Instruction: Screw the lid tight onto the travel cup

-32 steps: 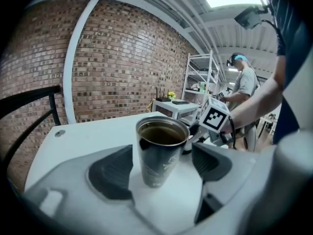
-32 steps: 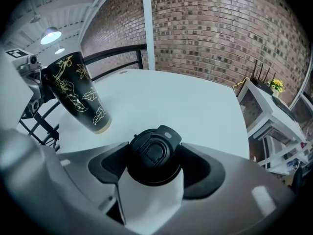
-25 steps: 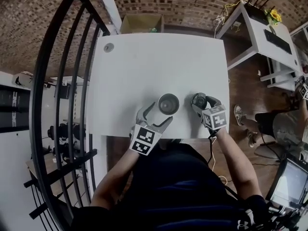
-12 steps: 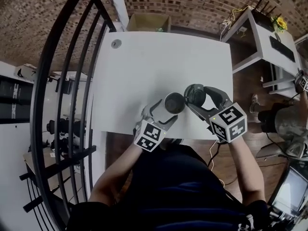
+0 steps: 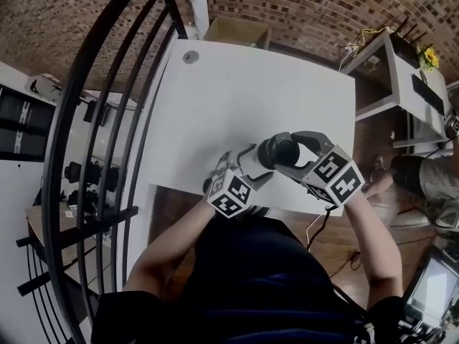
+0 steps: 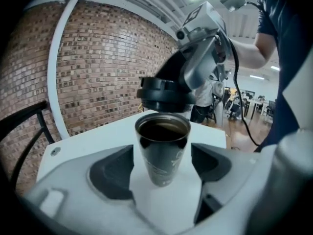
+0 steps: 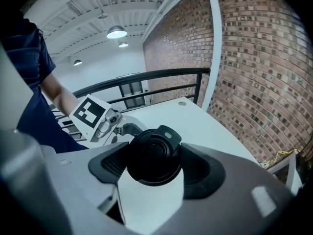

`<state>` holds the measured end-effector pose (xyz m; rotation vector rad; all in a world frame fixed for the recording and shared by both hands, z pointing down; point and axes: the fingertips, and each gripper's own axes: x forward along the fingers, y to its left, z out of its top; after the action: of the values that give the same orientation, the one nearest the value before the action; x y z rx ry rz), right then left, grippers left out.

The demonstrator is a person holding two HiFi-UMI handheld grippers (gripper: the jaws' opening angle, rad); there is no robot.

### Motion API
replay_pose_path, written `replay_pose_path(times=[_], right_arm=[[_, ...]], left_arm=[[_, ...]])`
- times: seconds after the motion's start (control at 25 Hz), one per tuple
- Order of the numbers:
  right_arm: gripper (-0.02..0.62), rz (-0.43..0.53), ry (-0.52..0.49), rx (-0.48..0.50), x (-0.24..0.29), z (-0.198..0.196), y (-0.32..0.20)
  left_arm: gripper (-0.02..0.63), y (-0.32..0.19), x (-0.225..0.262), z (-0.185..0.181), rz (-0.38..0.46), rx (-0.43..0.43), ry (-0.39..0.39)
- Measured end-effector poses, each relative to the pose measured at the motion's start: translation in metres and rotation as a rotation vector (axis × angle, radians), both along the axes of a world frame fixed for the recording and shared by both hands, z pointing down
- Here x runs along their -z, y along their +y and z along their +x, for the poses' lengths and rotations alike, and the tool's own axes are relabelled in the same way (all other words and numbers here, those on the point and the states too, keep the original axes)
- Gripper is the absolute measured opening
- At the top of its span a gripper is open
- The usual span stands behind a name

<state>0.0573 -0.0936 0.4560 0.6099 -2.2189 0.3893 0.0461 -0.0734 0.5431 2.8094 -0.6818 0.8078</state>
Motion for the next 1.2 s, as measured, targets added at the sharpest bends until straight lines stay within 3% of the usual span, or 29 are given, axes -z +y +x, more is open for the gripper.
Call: replay_pose_path(times=[0.24,0.56,0.92,1.12,1.2], right_arm=[[0.336,-0.057,0.057,0.102,-0.018,-0.011,0.003],[0.336,-0.063,0.100,0.227,-0.024,-0.024,0.002],[0.334,-0.124,0.137,0.154,-0.028,-0.022,0.005],[0.336,-0.132,0.106,-0.061,-0.030,-0.018,-0.005],[0.336,-0.098,0.094,-0.087,-0.027,-0.023,-0.004]], left_arm=[[0.383,-0.007,0.002,0.005,0.035,-0.056,0.016],[0.386,-0.009,0.002,0.017,0.045,-0.172,0.042],[0.377,-0.006,0.001,0.019,0.062,-0.127,0.058],[0.359,-0.010,0.003,0.015,0.072,0.047,0.059],[0.359,-0.007,-0.001,0.012,0.078,0.094,0.057]])
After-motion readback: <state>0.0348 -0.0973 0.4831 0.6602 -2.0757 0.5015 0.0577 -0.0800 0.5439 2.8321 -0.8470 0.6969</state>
